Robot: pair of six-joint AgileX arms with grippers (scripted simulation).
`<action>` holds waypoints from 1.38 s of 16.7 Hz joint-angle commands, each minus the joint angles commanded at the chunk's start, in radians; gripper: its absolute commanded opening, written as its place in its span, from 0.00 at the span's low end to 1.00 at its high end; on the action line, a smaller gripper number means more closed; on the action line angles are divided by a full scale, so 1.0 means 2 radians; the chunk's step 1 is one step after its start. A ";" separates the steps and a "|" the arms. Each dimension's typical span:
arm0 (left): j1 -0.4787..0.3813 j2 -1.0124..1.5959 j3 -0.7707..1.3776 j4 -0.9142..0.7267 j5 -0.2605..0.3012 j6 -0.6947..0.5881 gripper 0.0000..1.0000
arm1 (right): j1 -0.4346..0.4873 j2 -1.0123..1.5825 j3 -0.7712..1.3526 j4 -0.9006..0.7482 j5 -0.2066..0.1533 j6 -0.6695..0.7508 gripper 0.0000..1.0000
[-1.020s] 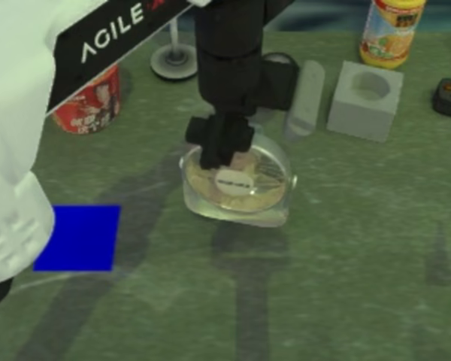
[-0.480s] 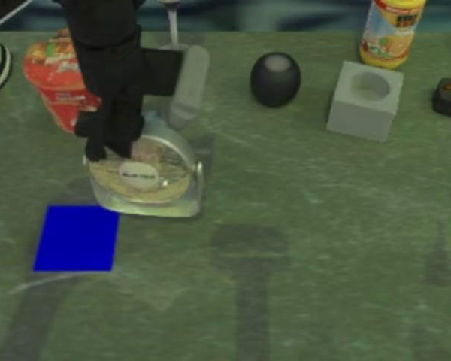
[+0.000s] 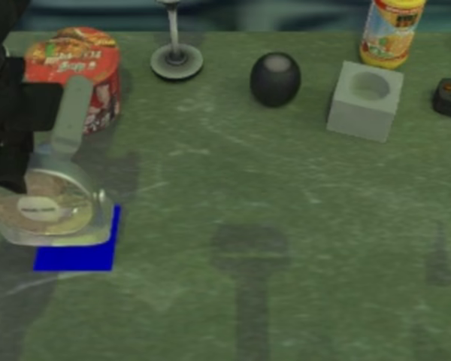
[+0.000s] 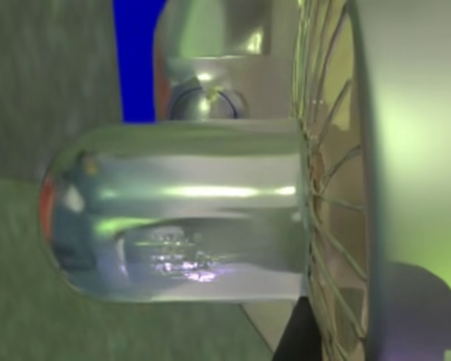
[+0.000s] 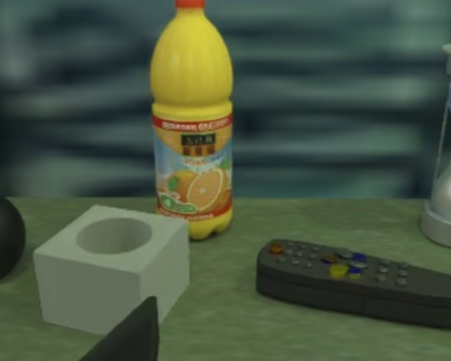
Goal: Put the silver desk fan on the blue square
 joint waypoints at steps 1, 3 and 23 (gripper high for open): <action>0.003 -0.003 -0.003 0.001 0.000 0.002 0.00 | 0.000 0.000 0.000 0.000 0.000 0.000 1.00; 0.003 -0.003 -0.003 0.001 0.000 0.002 0.00 | 0.000 0.000 0.000 0.000 0.000 0.000 1.00; 0.003 0.006 -0.062 0.069 0.000 0.002 0.53 | 0.000 0.000 0.000 0.000 0.000 0.000 1.00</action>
